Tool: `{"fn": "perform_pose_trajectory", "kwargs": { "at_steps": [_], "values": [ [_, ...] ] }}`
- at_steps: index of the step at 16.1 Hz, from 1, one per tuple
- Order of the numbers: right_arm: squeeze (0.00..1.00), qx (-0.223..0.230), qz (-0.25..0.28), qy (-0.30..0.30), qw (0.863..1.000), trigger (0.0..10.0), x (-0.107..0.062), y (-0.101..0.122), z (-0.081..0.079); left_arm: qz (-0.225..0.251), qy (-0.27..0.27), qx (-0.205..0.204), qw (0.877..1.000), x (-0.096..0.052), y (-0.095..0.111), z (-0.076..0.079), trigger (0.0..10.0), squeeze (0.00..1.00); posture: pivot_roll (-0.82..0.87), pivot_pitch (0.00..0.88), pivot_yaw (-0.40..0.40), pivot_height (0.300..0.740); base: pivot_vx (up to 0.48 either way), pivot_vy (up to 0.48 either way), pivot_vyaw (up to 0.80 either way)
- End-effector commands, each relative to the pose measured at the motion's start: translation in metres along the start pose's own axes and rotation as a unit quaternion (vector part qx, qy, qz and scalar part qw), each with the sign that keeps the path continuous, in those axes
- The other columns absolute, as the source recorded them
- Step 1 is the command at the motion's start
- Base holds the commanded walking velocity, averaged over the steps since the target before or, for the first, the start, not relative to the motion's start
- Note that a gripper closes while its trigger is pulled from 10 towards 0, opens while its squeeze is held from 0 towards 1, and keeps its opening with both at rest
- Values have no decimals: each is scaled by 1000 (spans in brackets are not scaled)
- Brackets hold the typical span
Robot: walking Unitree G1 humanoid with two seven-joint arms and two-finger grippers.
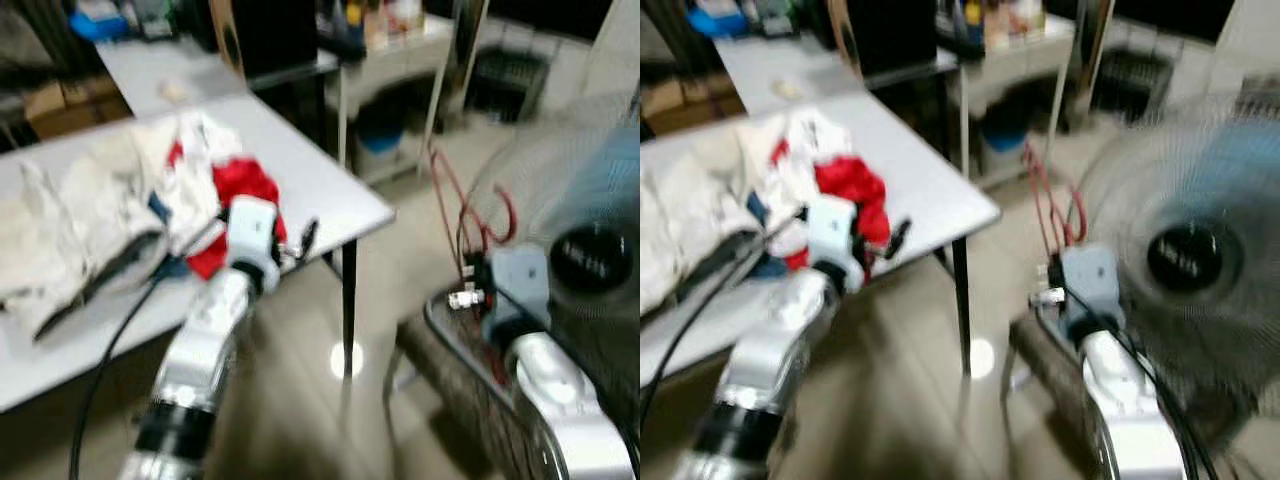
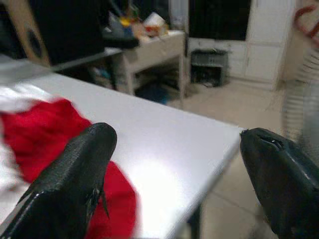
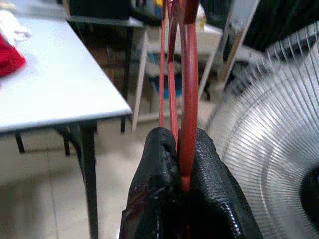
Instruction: Hang hanger
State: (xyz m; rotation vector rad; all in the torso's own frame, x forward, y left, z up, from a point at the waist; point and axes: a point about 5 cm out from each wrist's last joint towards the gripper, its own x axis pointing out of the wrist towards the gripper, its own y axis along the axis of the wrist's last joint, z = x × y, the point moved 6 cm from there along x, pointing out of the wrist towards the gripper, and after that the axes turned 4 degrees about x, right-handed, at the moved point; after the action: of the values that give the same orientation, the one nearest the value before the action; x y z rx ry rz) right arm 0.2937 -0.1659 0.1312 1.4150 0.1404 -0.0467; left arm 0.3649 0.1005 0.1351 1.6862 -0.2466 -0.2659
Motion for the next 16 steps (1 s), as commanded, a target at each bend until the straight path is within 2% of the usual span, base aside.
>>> {"fn": "perform_pose_trajectory", "kwargs": {
  "at_steps": [1, 2, 4, 5, 6, 7, 8, 10, 12, 15, 16],
  "values": [
    [0, 4, 6, 13, 1000, 10000, 1, 2, -8, -6, 18, 9, 1000, -1, -2, -13, 10000, 1000, -78, 2, 29, 740, 352, 0, 0],
    [0, 4, 7, 14, 1000, 10000, 2, 3, -8, -8, 15, 18, 1000, -1, -3, -14, 10000, 1000, -77, 1, 29, 740, 0, 0, 0],
    [0, 5, 12, 15, 1000, 10000, 4, 4, -10, -44, -13, 72, 996, 1, -17, -16, 10000, 1000, -75, 0, 36, 740, 0, 0, 0],
    [0, 5, 12, 15, 1000, 10000, 4, 3, -10, -54, -22, 82, 995, 1, -21, -16, 10000, 1000, -75, 0, 36, 740, 0, 0, 0],
    [0, 6, 12, 15, 1000, 10000, 5, 2, -11, -92, -42, 124, 987, 0, -36, -18, 10000, 643, -73, 0, 42, 740, 0, 0, 0],
    [0, 6, 12, 15, 1000, 10000, 5, 2, -11, -107, -46, 138, 984, 0, -41, -21, 10000, 490, -72, 0, 45, 740, 0, 0, 0],
    [0, 8, 13, 12, 1000, 10000, 6, 3, -10, -124, -47, 151, 980, 1, -45, -27, 10000, 0, -73, 0, 53, 740, 0, 0, 0],
    [0, 9, 14, 10, 1000, 10000, 6, 3, -10, -136, -63, 159, 976, 2, -48, -30, 10000, 0, -74, 0, 53, 740, 0, 0, 0],
    [0, 7, 9, 14, 1000, 10000, 4, -1, -12, -153, -116, 163, 968, 0, -56, -21, 10000, 0, -77, 0, 50, 740, 0, 0, 0],
    [0, 10, 6, 14, 1000, 10000, 3, -2, -13, -174, -121, 131, 969, 0, -64, -24, 10000, 0, -94, 0, 55, 740, 0, 0, 0],
    [0, 6, 5, 14, 1000, 10000, 4, -3, -12, -186, -95, 119, 971, 3, -69, -31, 8078, 0, -98, 0, 63, 740, 0, 0, 0]
  ]
}}
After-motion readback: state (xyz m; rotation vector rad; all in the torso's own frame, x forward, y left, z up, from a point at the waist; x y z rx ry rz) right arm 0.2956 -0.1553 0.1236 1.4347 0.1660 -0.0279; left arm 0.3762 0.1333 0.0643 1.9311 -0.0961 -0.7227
